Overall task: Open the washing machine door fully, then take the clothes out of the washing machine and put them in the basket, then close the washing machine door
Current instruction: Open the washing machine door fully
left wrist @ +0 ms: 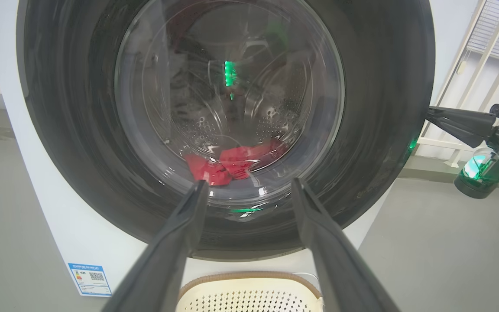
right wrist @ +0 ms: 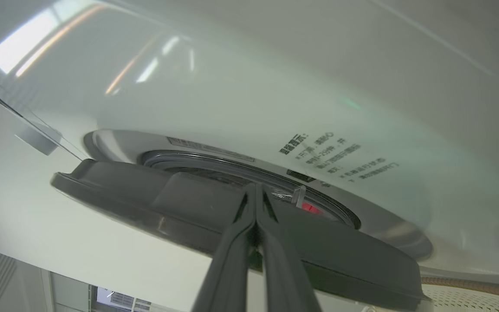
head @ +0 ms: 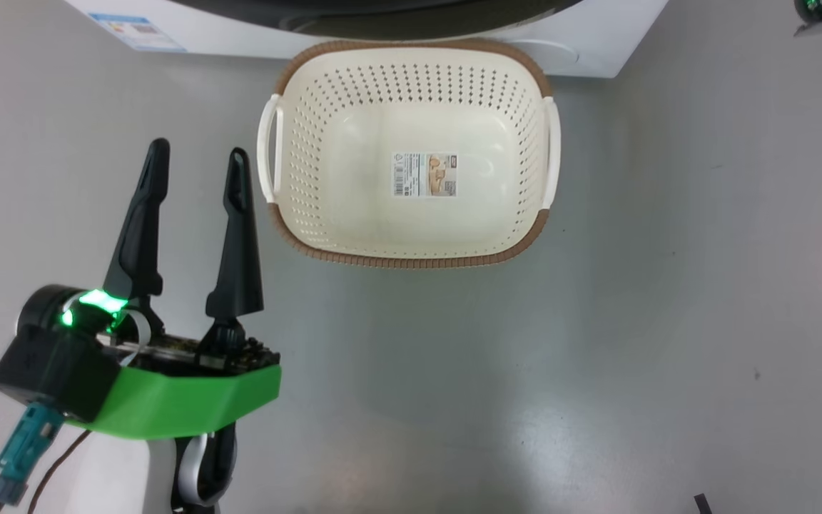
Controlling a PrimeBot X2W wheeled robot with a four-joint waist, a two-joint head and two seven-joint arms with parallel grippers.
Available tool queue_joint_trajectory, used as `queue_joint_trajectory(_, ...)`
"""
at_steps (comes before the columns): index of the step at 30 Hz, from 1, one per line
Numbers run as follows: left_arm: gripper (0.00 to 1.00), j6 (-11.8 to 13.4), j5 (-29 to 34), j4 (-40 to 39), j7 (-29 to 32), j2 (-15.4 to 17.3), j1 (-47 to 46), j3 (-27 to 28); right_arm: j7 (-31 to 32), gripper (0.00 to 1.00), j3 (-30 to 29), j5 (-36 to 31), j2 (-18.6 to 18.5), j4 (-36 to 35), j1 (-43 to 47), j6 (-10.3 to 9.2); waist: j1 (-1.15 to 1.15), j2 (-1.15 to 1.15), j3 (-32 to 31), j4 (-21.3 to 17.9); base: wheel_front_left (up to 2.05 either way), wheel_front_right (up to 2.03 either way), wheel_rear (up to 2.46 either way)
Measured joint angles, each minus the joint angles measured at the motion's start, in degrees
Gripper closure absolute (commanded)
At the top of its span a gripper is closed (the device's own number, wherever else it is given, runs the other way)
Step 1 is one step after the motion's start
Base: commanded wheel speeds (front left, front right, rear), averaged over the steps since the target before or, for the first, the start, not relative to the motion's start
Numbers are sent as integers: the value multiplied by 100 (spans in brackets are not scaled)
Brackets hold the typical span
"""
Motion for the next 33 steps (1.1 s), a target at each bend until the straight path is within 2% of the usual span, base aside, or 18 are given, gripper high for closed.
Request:
queue_joint_trajectory(8,0,12,0,-30,0,-2,-92,-83,495,100,59,48,-26,85,-400,0,0,0,284,124,0,0,0)
queue_joint_trajectory(19,0,51,100,-36,-1,-10,-191,-109,878,100,242,-111,-111,182,-749,0,0,0,425,174,0,0,0)
queue_joint_trajectory(33,0,52,215,87,-1,-21,-183,-92,1304,100,524,-212,-144,76,-540,-48,0,0,132,68,0,0,0)
